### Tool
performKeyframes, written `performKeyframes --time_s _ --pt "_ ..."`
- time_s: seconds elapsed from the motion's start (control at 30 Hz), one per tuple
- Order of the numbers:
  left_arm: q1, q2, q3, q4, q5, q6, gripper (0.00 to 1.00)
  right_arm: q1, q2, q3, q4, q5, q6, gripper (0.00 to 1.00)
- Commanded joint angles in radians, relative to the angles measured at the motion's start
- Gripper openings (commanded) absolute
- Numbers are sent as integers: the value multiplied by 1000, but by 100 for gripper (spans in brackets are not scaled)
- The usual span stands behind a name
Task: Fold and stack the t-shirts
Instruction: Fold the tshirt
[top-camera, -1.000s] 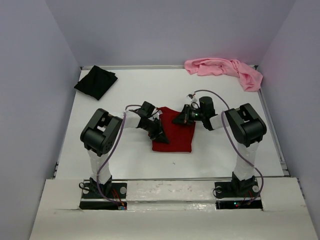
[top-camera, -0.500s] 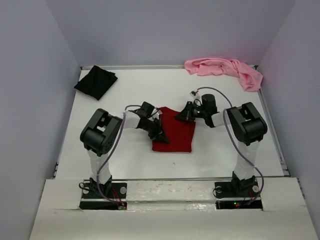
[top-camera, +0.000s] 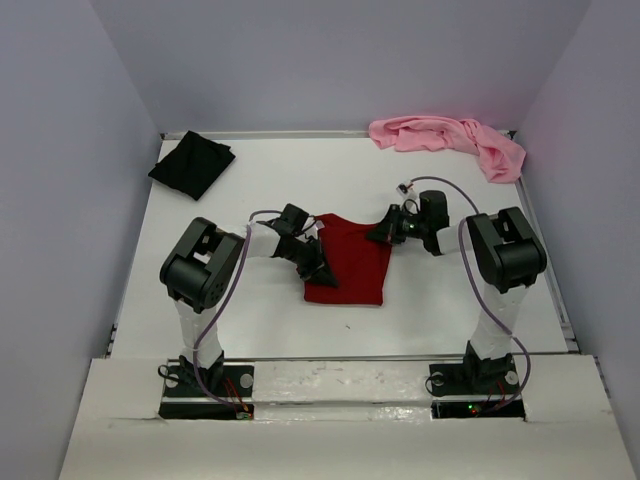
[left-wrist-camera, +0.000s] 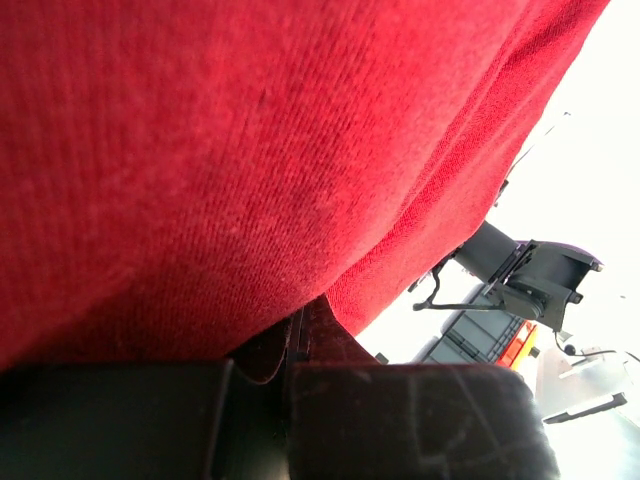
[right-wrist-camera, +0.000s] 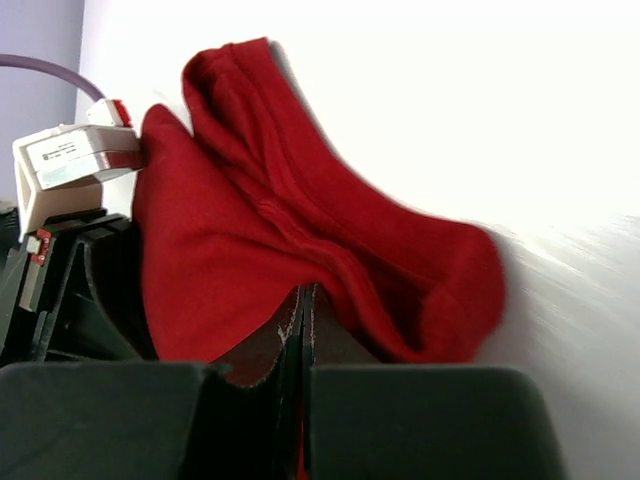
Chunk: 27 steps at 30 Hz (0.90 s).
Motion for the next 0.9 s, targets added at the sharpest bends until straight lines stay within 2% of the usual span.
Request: performKeyframes --time_s 0.0,0.23,0.37,0.5,0.7,0.8,0.83,0.87 --pt "-3 33 -62 -141 -150 47 0 -46 -43 -22 -54 63 -72 0" --pt "-5 35 -47 -145 -144 45 0 -66 -92 -3 -111 81 -84 0" --pt "-5 32 19 -194 -165 65 0 -66 -135 33 -195 72 -95 0" --pt "-6 4 180 -282 -208 122 0 -66 -219 76 -270 73 -98 0" --pt "-11 21 548 -445 -273 191 0 -66 -288 170 -407 70 -132 0" --pt "-12 52 800 -549 -270 245 0 -66 -325 205 -467 67 -139 0" --pt "-11 59 801 -565 -265 245 0 -66 -325 211 -482 64 -136 0" --pt "-12 70 882 -580 -262 254 0 -66 -337 222 -511 58 -133 0"
